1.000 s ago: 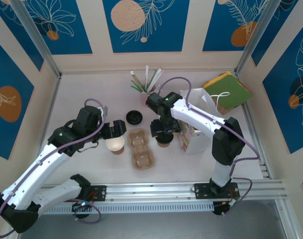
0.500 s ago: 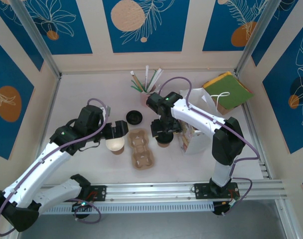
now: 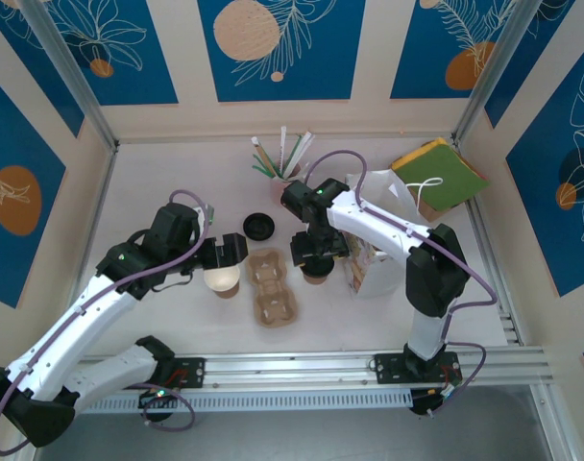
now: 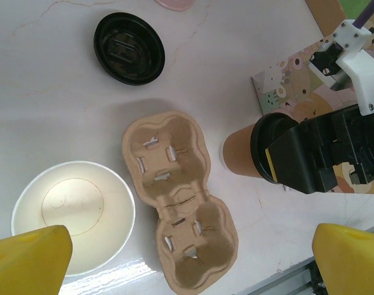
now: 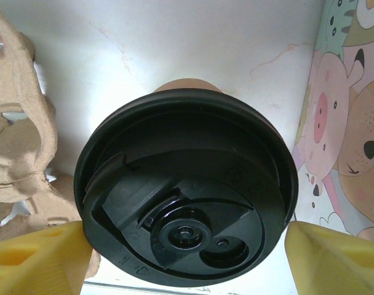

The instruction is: Pack the takeout coffee

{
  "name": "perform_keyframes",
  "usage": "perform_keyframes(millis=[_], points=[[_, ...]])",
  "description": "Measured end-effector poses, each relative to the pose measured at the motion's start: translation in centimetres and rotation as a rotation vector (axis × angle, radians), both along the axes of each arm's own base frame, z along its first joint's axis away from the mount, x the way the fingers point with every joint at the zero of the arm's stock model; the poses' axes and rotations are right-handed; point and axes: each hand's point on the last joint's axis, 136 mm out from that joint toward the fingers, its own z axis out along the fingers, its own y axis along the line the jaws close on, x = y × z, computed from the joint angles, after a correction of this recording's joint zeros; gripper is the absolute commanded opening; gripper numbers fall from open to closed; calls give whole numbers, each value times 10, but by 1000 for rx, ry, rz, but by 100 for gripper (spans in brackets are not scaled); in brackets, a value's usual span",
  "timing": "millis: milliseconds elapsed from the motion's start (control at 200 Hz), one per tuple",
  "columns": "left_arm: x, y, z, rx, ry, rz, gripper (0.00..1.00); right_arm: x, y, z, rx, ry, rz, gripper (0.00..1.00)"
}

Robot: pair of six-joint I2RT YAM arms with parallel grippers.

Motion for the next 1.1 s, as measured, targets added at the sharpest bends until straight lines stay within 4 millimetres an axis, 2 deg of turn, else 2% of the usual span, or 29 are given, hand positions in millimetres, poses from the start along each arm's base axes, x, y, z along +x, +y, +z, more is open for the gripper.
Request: perform_keyframes(millis=[1100], points=[[0, 0, 0, 2, -2, -3, 100, 0, 2, -4, -7, 6, 6, 74]])
